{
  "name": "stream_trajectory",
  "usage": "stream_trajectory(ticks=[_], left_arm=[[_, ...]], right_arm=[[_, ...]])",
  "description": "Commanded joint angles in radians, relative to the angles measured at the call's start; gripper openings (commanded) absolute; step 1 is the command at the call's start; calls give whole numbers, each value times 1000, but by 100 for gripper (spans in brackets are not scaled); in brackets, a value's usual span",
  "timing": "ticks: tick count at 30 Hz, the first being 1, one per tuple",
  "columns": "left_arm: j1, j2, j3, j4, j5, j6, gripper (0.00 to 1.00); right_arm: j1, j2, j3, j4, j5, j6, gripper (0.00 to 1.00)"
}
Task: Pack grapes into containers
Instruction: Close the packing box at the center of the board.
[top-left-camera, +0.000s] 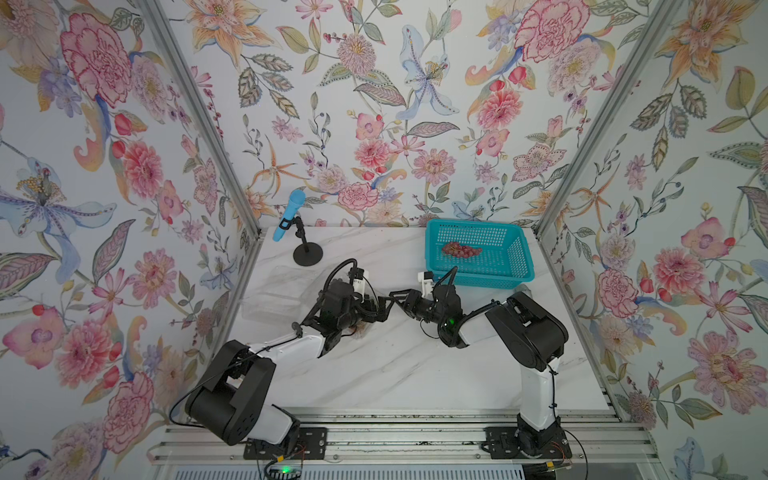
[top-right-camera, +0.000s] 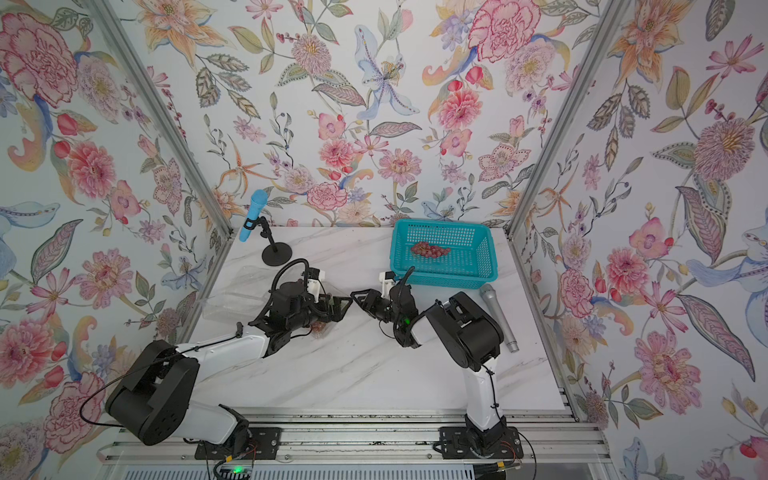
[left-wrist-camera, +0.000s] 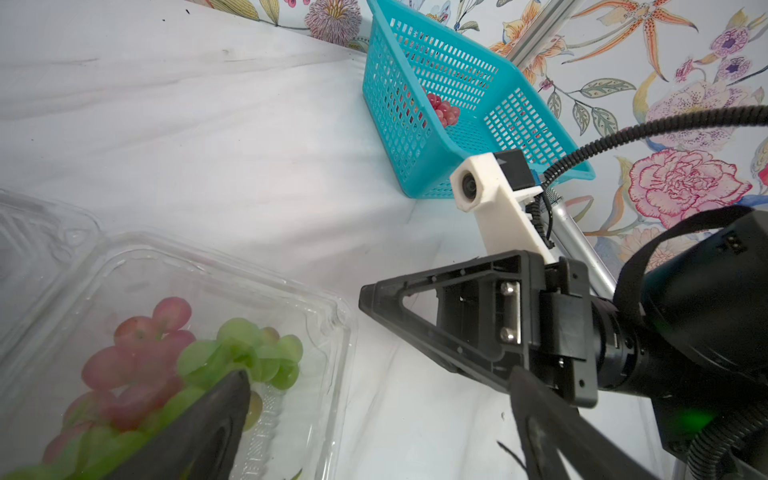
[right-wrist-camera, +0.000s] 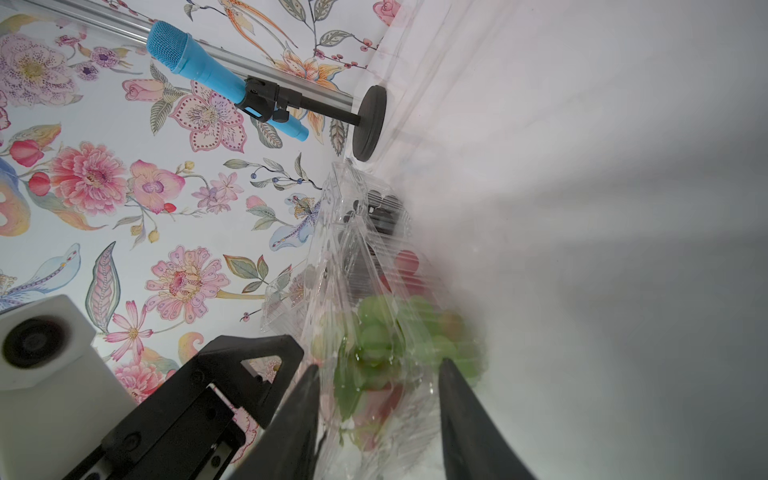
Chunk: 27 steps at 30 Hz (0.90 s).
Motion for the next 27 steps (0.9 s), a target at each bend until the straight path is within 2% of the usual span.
stream_trajectory(ticks=[1, 5, 18, 27], left_arm=[[16, -24, -33, -11, -14, 17, 100], [30, -38, -52, -8, -14, 16, 100], [54, -24, -99, 26, 1, 5, 100], [57, -9, -133, 56, 5, 0, 100]], right_arm=[[5, 36, 25, 5, -18, 7, 46], [-1, 58, 34, 11, -19, 12, 45], [3, 126, 74, 81, -53, 57, 36], [14, 164, 87, 132, -34, 104, 28]])
